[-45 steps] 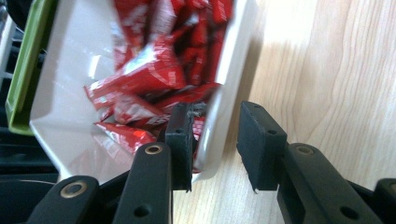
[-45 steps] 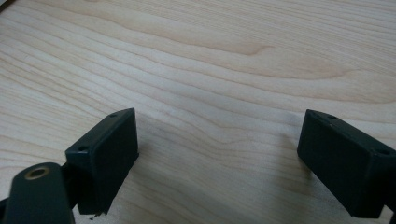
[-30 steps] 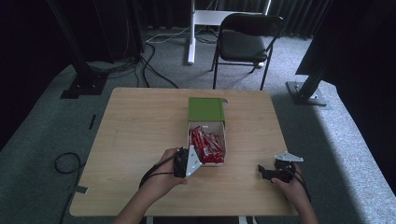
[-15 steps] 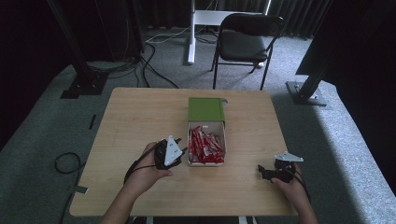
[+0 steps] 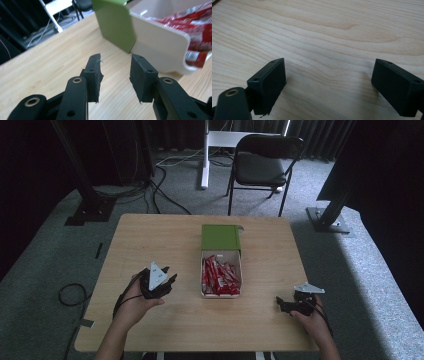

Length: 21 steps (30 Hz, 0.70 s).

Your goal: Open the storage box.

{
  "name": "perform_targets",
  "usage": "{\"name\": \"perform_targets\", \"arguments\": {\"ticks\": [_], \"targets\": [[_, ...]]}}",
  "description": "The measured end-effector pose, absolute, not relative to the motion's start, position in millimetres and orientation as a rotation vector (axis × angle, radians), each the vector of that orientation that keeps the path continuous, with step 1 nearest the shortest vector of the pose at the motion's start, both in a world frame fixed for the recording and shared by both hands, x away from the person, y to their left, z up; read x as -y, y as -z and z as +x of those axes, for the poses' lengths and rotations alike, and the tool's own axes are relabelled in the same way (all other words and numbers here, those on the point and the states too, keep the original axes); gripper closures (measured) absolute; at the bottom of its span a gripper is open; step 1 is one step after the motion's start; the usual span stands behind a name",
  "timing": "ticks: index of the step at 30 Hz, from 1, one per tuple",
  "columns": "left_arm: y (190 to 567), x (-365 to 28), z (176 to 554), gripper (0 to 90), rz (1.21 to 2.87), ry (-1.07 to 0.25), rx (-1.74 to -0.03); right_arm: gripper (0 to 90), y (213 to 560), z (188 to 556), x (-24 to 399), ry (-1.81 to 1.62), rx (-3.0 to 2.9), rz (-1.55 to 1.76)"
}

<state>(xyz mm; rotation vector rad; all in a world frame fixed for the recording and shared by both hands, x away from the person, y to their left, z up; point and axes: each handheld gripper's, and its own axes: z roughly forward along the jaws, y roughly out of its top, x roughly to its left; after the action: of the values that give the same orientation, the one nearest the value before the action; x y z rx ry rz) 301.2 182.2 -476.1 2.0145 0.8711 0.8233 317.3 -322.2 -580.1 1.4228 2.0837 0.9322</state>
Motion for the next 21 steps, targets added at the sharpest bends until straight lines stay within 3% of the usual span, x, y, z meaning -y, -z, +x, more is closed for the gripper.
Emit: {"name": "perform_targets", "arguments": {"ticks": [11,13,21], "targets": [[505,-206,301,61.2,1.964,-0.760,-1.024,11.7,580,317,322,-0.932,-2.084,1.423],[509,-209,301,54.5,1.956,-0.736,-1.047,11.7,580,317,322,-0.932,-2.084,1.423],[527,-225,299,50.3,1.914,-0.714,-1.171,11.7,580,317,322,-0.932,-2.084,1.423]]}}
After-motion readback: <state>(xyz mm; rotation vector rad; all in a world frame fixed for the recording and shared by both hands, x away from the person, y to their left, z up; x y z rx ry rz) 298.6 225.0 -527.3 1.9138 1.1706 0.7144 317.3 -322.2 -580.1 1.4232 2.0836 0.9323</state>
